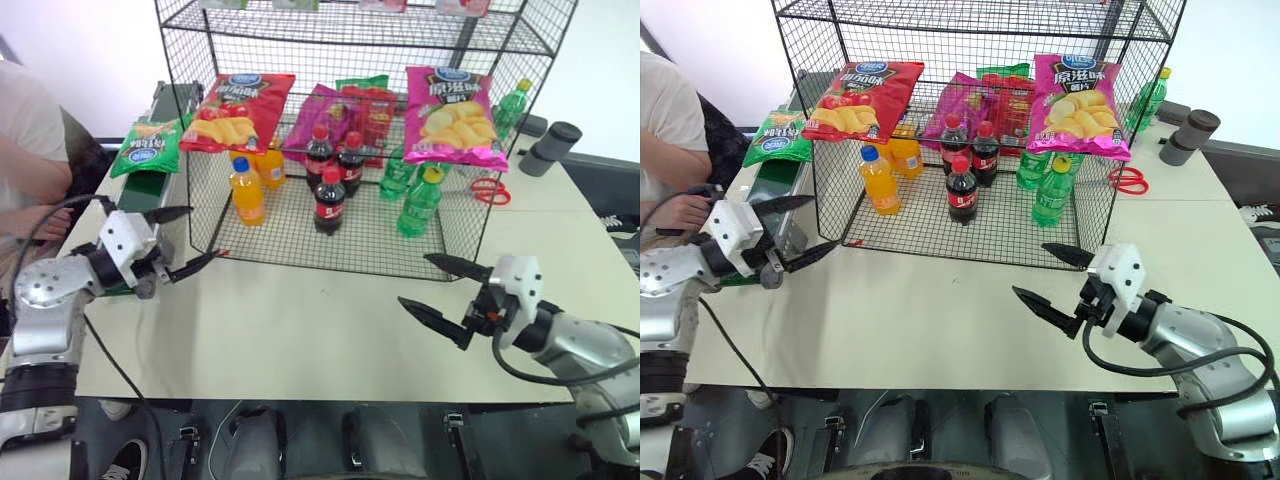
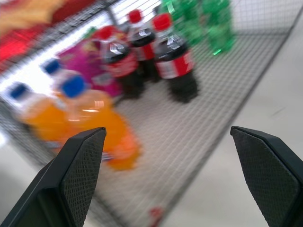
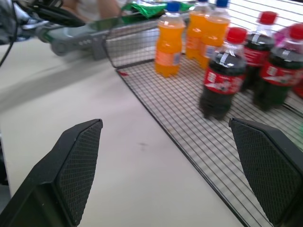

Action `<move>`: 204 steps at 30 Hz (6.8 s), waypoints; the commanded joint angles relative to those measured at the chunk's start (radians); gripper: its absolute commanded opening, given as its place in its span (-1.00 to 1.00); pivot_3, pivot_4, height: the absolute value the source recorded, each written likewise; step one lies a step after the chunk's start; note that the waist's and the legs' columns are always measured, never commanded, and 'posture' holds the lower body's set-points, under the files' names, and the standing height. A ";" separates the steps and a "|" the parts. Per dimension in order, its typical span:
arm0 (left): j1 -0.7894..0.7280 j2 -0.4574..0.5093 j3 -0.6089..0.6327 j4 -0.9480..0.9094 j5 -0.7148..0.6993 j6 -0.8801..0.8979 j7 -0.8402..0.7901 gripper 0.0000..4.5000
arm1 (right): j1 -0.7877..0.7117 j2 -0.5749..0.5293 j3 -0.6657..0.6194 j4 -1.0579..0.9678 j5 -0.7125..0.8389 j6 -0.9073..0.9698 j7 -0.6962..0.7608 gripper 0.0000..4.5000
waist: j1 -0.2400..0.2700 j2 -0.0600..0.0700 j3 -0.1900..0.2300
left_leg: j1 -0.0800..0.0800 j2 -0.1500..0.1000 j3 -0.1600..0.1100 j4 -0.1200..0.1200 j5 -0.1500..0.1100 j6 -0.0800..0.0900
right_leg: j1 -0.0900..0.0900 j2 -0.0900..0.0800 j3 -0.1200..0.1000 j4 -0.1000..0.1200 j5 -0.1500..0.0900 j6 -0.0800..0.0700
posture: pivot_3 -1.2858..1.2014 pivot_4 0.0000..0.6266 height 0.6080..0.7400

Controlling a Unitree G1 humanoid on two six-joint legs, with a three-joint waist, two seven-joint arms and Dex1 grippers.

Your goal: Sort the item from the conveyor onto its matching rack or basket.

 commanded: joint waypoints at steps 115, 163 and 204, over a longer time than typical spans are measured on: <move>-0.280 -0.050 -0.101 -0.304 -1.371 1.341 0.008 -0.98 | -0.090 -0.035 -0.197 0.006 0.982 0.455 -0.176 1.00 | -0.031 -0.003 -0.001 | 0.012 -0.001 -0.002 -0.001 0.001 0.000 | 0.012 0.002 0.001 -0.001 0.000 0.000 | 0.03 -0.52 1.00; -0.188 -0.213 -0.026 -0.360 -0.745 1.009 -0.103 0.96 | -0.245 -0.074 -0.122 -0.118 0.748 0.355 -0.345 -1.00 | -0.023 -0.003 -0.001 | 0.002 0.001 -0.002 -0.003 0.000 0.000 | 0.005 -0.001 0.002 -0.006 0.000 0.000 | 0.03 -0.52 1.00; 0.161 -0.405 -0.081 -0.598 -0.221 0.476 0.431 0.96 | -0.883 0.094 0.550 0.527 -1.317 -0.235 -0.591 -1.00 | -0.033 -0.002 -0.001 | -0.003 0.002 0.002 -0.002 0.001 0.000 | -0.004 -0.001 0.003 -0.005 0.001 0.000 | 0.03 -0.52 1.00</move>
